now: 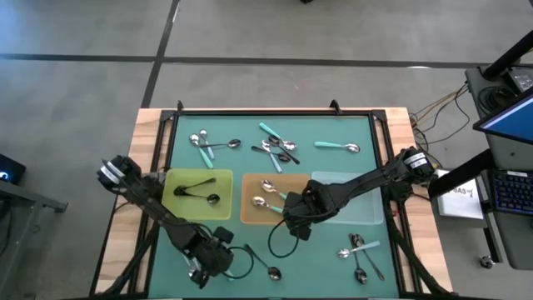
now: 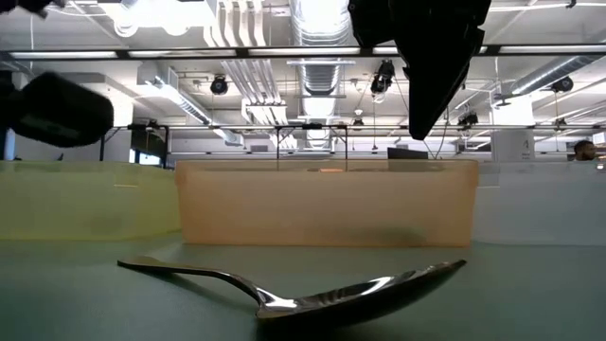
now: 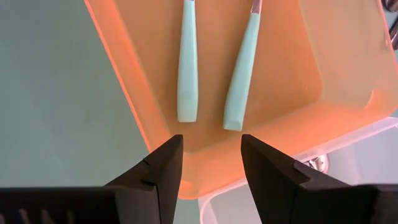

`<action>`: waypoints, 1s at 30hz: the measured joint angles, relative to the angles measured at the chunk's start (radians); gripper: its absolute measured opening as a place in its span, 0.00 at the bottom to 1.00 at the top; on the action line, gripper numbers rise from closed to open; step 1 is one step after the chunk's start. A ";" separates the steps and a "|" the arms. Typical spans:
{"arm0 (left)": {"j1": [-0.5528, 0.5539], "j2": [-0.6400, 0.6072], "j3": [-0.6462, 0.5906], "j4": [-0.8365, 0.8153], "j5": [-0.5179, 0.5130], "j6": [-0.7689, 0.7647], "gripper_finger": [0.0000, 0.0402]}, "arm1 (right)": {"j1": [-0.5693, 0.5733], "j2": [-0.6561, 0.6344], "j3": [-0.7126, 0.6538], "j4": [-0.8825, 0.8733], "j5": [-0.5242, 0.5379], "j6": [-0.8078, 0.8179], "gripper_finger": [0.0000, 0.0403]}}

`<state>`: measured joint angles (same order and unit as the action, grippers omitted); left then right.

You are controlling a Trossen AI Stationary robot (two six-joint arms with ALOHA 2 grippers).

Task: Sort silverware by color (type)
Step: Put the green spoon into the orange bin

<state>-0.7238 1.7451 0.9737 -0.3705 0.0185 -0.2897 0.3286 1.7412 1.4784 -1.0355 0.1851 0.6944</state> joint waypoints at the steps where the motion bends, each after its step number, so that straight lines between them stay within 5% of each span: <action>1: 0.000 0.012 0.000 -0.006 0.000 0.003 0.24 | 0.000 0.000 0.000 0.000 0.000 0.000 0.39; 11: 0.000 0.068 0.003 -0.005 -0.001 -0.022 0.22 | 0.000 0.000 0.000 0.002 0.000 0.001 0.39; 19: -0.001 0.051 0.003 -0.057 0.012 -0.302 0.08 | 0.000 0.000 0.000 0.005 0.000 0.009 0.39; 30: -0.007 -0.106 0.003 -0.212 -0.019 -0.350 0.08 | 0.000 0.000 0.018 0.002 -0.009 0.069 0.39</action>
<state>-0.7309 1.6391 0.9765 -0.5822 -0.0003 -0.6393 0.3286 1.7412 1.4968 -1.0340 0.1759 0.7633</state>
